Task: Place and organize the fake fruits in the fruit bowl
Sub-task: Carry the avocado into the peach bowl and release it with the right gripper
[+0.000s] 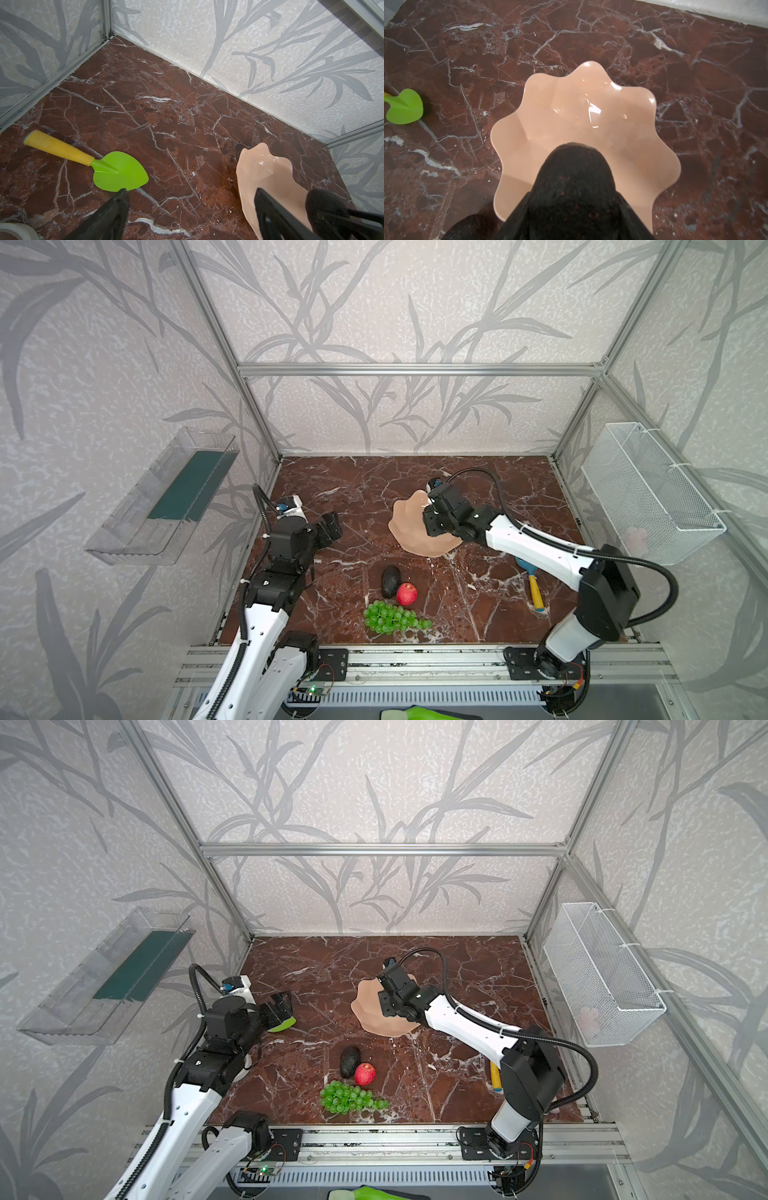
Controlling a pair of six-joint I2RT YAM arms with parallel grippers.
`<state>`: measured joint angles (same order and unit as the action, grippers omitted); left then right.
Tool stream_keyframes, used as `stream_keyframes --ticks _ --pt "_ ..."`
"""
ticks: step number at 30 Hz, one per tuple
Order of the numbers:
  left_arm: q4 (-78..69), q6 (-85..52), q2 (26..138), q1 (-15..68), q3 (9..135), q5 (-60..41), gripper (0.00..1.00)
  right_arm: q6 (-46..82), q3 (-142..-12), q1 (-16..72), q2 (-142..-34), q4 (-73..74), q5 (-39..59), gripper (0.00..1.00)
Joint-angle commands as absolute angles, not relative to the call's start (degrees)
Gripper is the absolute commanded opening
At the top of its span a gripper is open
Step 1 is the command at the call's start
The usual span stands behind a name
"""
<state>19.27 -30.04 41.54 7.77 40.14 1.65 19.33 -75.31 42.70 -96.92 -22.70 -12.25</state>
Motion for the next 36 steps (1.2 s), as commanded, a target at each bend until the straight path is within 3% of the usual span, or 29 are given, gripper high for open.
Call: stream_keyframes --ticks 1,17,23,30,36 --pt "20.78 -30.10 40.56 7.79 39.70 3.24 0.94 15.66 -79.07 41.53 -102.37 -20.56 -10.18 0.51" --pt "21.13 -31.24 40.10 7.75 38.76 3.14 0.95 16.72 -86.04 39.40 -117.83 -18.75 -7.56 0.52" --pt "24.07 -32.23 39.30 7.74 38.75 3.81 0.95 17.73 -85.17 39.40 -118.90 -17.90 -6.81 0.61" --pt "28.78 -32.43 37.43 7.73 39.87 2.75 0.94 18.12 -82.99 39.20 -113.39 -16.55 -7.50 0.76" --pt "30.10 -33.09 38.62 7.82 40.14 -3.62 0.90 17.40 -77.43 39.11 -101.08 -13.13 -11.51 0.87"
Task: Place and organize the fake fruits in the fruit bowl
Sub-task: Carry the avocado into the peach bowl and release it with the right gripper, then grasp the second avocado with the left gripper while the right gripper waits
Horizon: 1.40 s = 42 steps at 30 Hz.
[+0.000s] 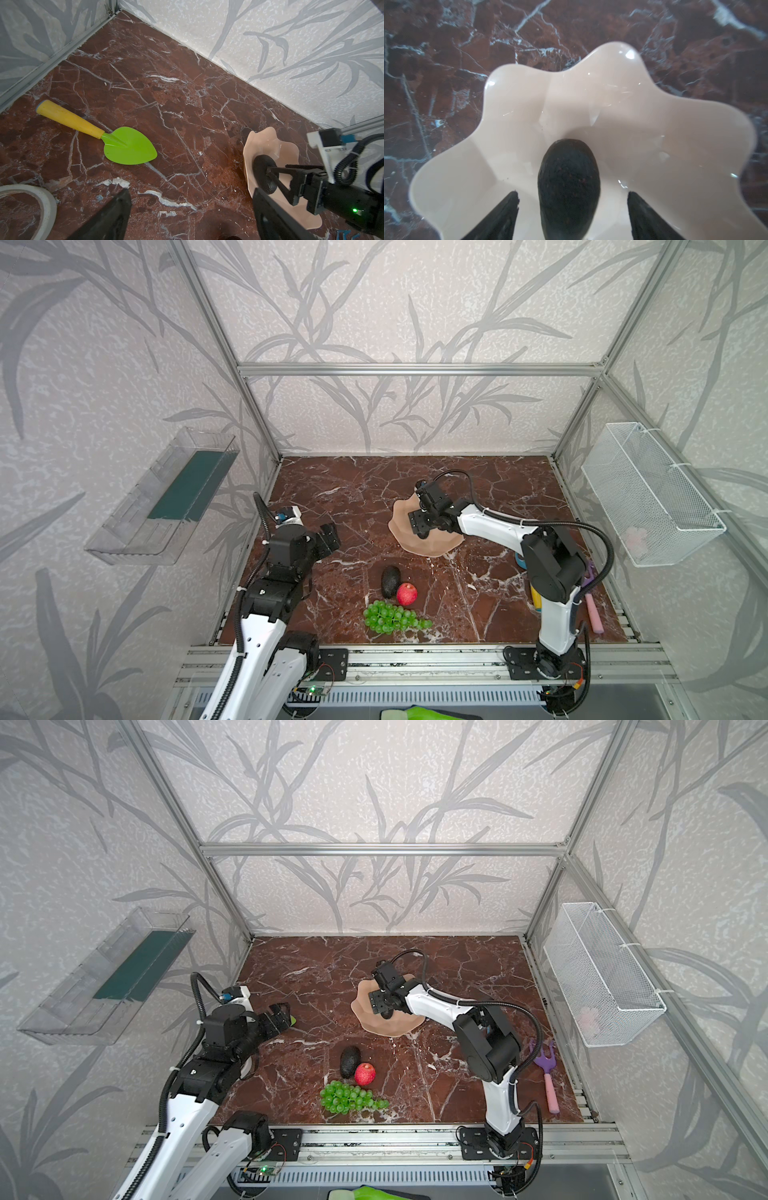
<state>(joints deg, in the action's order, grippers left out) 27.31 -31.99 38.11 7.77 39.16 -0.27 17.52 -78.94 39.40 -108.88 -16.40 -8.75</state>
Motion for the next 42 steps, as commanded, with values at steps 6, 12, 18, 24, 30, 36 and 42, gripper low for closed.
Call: stream_keyframes --ticks 6,12,18,24,30,36,42 --pt "31.32 -33.06 43.87 11.09 41.01 -9.81 0.85 18.16 -65.17 39.05 -86.54 -6.88 -13.02 0.98" --pt "30.02 -34.74 47.17 22.51 39.51 -6.98 0.84 21.33 -53.67 39.09 -77.15 -4.25 -14.19 1.00" --pt "30.80 -36.48 48.65 31.56 36.02 -4.60 0.84 21.32 -47.91 39.02 -73.50 -2.20 -14.60 0.99" --pt "31.46 -37.71 50.92 37.14 34.79 -2.54 0.84 20.54 -46.61 39.03 -72.54 1.67 -11.89 0.99" --pt "29.25 -36.61 55.00 40.37 34.89 -1.93 0.84 20.93 -46.56 39.02 -72.77 3.67 -10.99 0.99" --pt "26.61 -36.21 59.98 42.75 34.98 -2.58 0.84 21.57 -45.12 39.04 -70.70 3.20 -12.08 0.99" --pt "23.59 -36.43 64.18 43.40 34.59 -2.44 0.84 21.27 -44.16 38.95 -69.37 2.51 -12.93 0.99"
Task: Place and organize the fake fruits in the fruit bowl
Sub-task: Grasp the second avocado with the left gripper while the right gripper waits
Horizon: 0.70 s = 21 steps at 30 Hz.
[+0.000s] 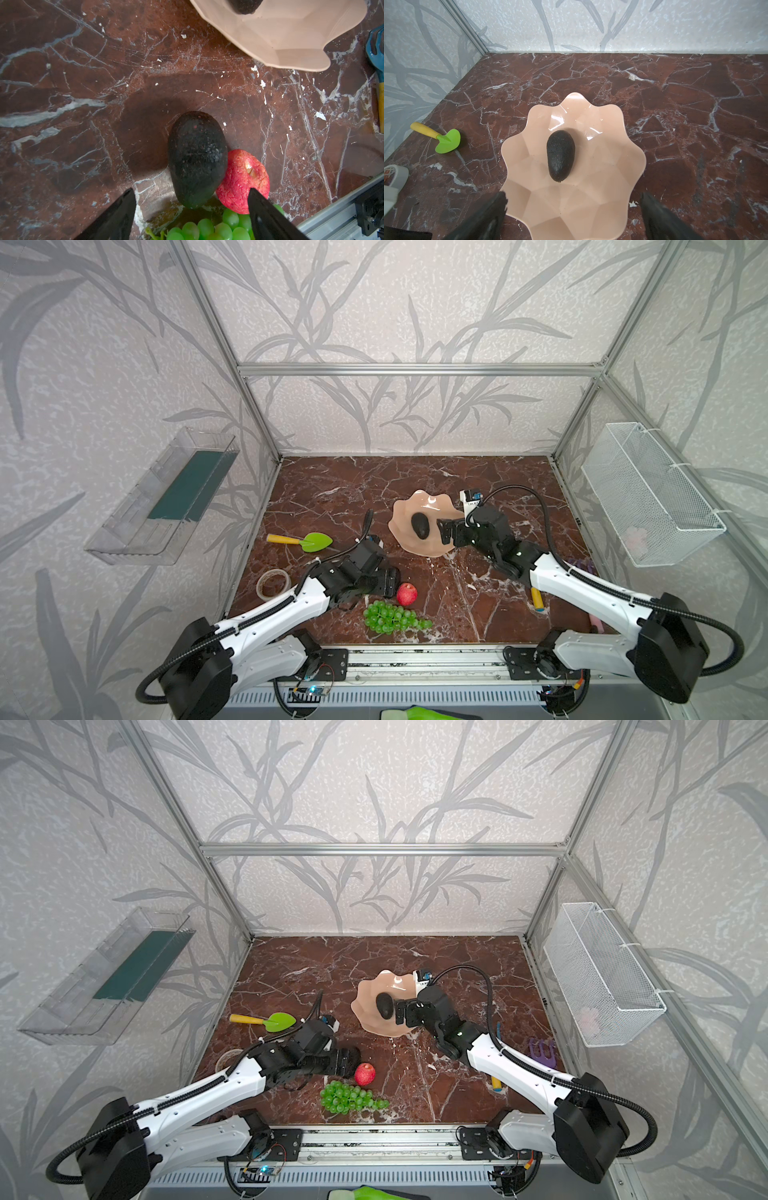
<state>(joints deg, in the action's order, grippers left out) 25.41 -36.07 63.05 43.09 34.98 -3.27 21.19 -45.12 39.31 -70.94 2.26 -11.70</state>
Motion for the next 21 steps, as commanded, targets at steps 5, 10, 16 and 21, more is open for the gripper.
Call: stream_keyframes --ticks 5,10,16,21 --pt "19.98 -35.88 69.42 43.46 34.36 -2.96 0.83 21.58 -43.59 38.85 -69.30 3.03 -12.48 0.99" --pt "18.70 -36.68 75.01 43.42 35.51 -4.61 0.76 21.62 -43.69 38.50 -69.46 2.80 -12.57 0.99" --pt "21.41 -37.03 73.48 43.33 35.79 -1.41 0.58 22.03 -42.63 38.23 -69.13 3.08 -12.48 0.99" --pt "27.68 -35.72 66.57 43.31 37.96 5.11 0.53 22.23 -41.98 37.71 -68.49 3.32 -12.48 0.99"
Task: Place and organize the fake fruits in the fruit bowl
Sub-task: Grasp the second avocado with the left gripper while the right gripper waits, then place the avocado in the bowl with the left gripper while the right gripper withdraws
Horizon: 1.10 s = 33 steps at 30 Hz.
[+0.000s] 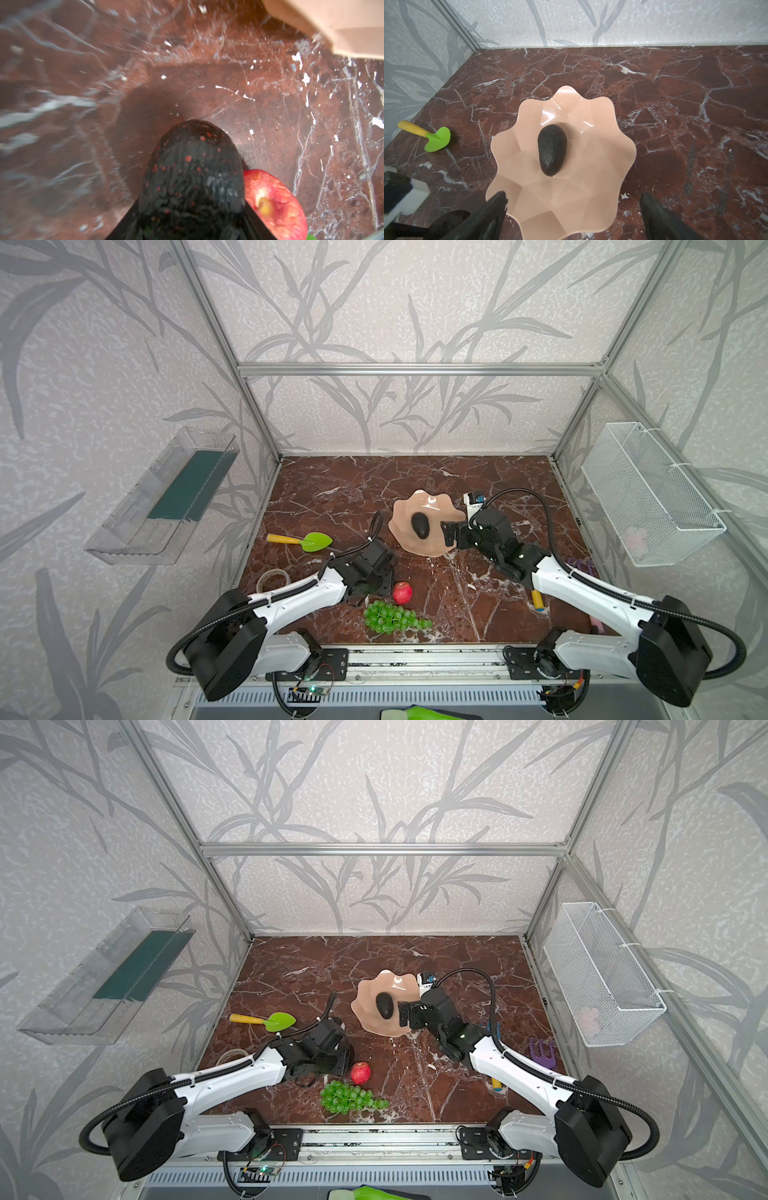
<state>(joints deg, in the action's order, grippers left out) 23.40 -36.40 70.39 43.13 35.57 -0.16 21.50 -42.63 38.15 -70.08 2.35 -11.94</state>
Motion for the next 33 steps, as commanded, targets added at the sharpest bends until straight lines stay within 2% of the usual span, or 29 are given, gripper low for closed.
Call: stream_keyframes --ticks 1,5,9,22,33 --pt "27.90 -34.81 64.82 43.26 38.25 5.49 0.53 22.54 -41.84 37.63 -68.39 3.50 -12.48 0.99" --pt "29.72 -32.04 60.74 43.24 42.18 5.98 0.53 22.68 -41.44 37.49 -68.44 4.15 -12.17 0.99" --pt "28.33 -29.67 63.02 43.24 48.21 4.29 0.53 22.46 -41.63 36.96 -67.50 3.20 -12.73 0.99" --pt "21.31 -25.70 90.35 43.43 70.23 -6.78 0.53 23.22 -36.60 34.18 -51.06 -4.50 -16.54 0.99" --pt "21.66 -25.85 108.50 44.43 83.51 -6.44 0.53 24.08 -33.04 32.48 -43.91 -7.65 -15.94 0.99"
